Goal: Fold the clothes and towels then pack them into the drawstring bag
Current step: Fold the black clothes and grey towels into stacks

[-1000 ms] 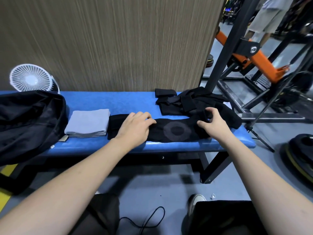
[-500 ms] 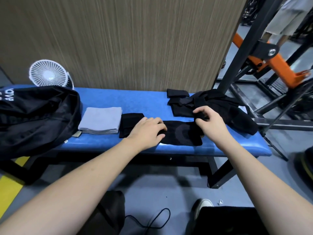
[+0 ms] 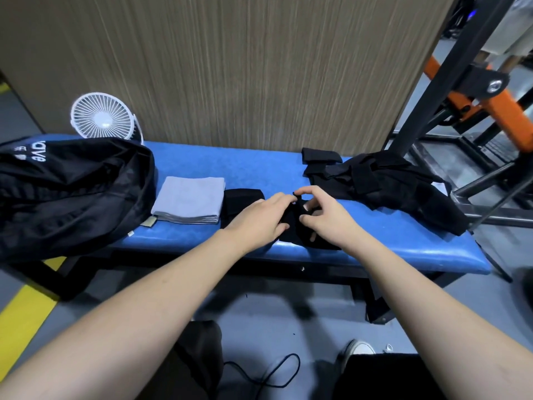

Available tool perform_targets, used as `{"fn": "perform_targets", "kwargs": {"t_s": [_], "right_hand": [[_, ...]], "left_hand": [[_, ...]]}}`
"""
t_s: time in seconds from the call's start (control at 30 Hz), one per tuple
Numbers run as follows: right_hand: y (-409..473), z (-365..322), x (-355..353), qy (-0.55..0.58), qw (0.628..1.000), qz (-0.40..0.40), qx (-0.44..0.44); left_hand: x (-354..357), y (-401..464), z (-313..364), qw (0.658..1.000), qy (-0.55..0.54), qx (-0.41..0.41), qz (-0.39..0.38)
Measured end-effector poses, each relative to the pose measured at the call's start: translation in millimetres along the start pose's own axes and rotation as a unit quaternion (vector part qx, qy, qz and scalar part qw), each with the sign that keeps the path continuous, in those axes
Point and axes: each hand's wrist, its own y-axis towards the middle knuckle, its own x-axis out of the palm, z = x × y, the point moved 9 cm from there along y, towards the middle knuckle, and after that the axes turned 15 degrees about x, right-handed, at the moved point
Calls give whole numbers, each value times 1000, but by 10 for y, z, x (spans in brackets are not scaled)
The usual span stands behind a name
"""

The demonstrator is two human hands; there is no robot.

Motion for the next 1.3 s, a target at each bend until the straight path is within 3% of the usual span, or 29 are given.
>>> {"fn": "perform_targets", "kwargs": {"t_s": [0.1,0.23,0.33,0.47,0.63,0.73,0.8,0.9,1.07,1.3], "right_hand": [[13,8,56,24,999,-27,18],[24,73,62,141,985,-71,68],[56,137,-165,159,985,-17,65],[64,196,-582,-82,986,147,-13],[73,377,-492,-218,973,65,-39],[87,472,-445,-327,942,66,-23],[100,498,-462,-341,938,69,-6],[141,539,-468,-297,953,59,15],[148,564,-507,-105,992,51,50],[79,562,-533,-13,997,52,62]], "left_hand": [[-30,-21,23,1000,-12,-1,14],[-59,-28,28,1000,4,9,9],[-38,-37,-5,1000,3,-6,6],[-102,-19,30,996,68,15,49],[-75,25,90,992,111,50,34],[-22,39,53,993,111,36,-6],[-19,33,14,992,127,19,-22],[29,24,-37,991,125,-7,-41],[-5,64,-17,997,76,-16,-11],[93,93,-85,989,-116,-88,37]]}}
